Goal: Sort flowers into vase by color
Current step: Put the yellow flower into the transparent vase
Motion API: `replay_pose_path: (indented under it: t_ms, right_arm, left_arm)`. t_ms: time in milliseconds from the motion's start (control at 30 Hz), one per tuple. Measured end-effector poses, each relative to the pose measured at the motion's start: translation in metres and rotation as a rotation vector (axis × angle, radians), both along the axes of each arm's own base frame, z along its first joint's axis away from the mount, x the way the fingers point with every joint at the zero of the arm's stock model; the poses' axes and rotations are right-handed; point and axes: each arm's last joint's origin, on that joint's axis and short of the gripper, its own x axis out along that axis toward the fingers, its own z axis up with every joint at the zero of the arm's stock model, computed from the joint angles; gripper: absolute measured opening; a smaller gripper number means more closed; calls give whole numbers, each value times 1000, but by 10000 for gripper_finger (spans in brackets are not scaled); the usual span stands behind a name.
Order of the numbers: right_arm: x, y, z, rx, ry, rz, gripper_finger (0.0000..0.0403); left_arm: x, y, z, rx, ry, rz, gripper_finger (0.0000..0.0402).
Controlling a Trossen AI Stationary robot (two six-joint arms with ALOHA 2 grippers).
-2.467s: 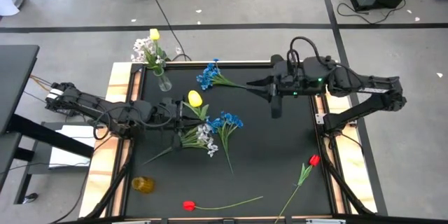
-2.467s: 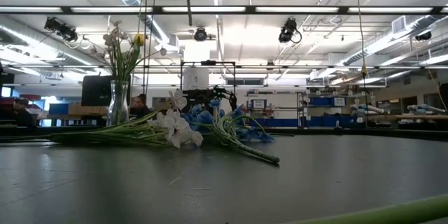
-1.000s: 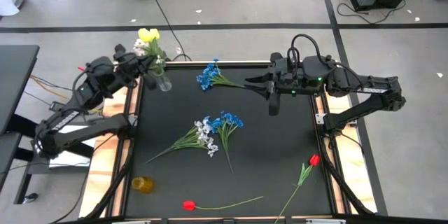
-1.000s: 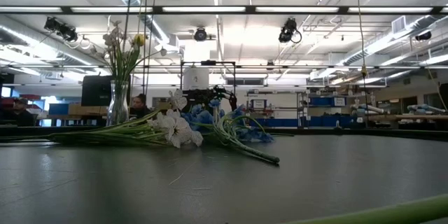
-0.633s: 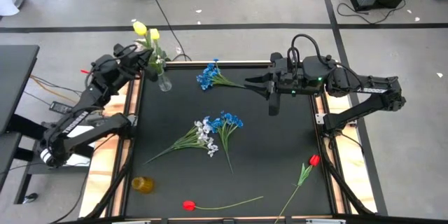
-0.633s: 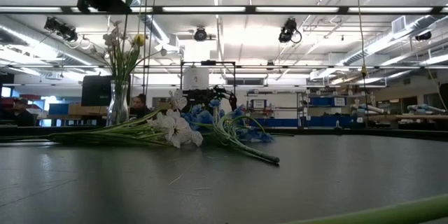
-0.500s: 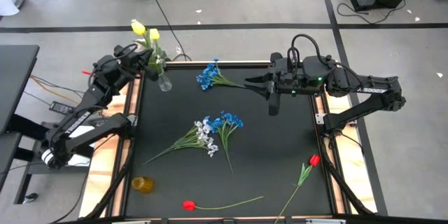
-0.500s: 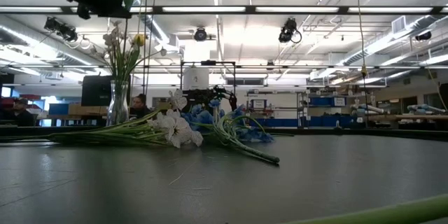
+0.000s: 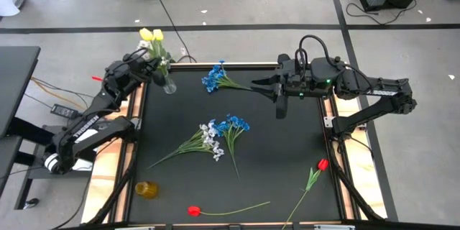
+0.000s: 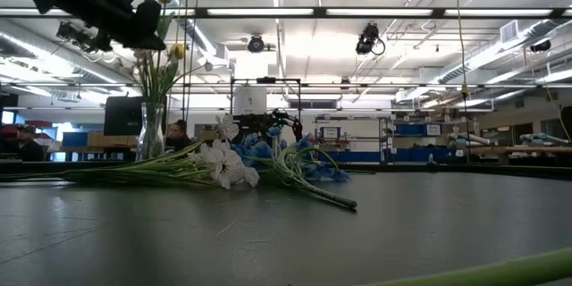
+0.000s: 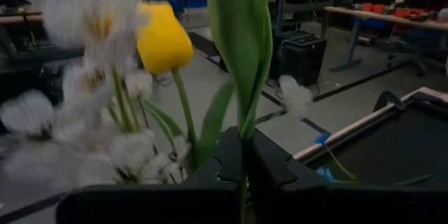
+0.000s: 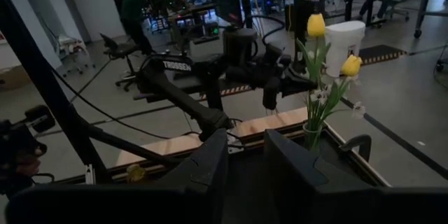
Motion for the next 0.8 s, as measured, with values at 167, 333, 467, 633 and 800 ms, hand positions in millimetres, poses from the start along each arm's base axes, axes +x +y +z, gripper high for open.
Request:
replay_pose_path:
  t_ms: [167,333,467,633,800]
  right_arm:
    - [0,0,0,0,0,0,103]
    - [0,0,0,0,0,0,103]
    - [0,0,0,0,0,0,103]
    - [0,0,0,0,0,0,103]
    - [0,0,0,0,0,0,103]
  left_arm:
    - [1,2,-17,-19,-24,3,13]
    - [2,2,-27,-40,-13,3,14]
    - [2,2,-29,-52,-4,4,21]
    - [1,3,-30,-69,-2,34,67]
    - [1,3,-31,-75,-5,44,145]
